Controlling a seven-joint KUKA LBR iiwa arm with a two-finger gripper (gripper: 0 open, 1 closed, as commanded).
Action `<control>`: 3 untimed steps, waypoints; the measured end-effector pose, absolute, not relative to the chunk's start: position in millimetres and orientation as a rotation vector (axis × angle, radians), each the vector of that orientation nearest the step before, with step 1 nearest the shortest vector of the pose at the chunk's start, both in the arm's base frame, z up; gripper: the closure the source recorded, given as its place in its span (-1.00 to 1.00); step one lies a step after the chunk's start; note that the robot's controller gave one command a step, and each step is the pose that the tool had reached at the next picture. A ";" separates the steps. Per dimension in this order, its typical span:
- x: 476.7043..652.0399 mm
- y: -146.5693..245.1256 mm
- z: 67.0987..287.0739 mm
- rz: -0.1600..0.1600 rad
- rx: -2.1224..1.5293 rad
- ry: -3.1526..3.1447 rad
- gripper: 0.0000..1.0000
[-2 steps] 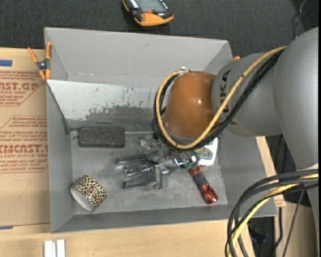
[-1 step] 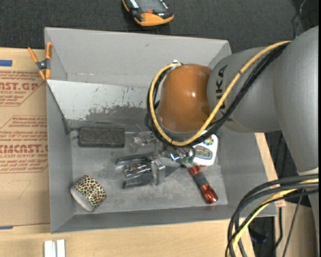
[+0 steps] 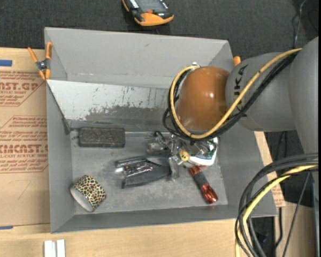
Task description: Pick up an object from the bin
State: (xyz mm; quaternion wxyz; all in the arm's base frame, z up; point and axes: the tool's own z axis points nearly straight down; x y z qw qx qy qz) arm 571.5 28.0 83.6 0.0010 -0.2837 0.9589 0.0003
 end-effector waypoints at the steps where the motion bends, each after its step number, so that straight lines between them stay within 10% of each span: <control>1: 571.5 28.0 83.7 0.001 -0.891 3.011 1.00; 3: 571.6 27.9 83.7 0.001 -0.890 3.010 1.00</control>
Offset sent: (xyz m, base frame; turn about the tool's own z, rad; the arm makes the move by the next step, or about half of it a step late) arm 0.0000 0.0000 0.0000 0.0000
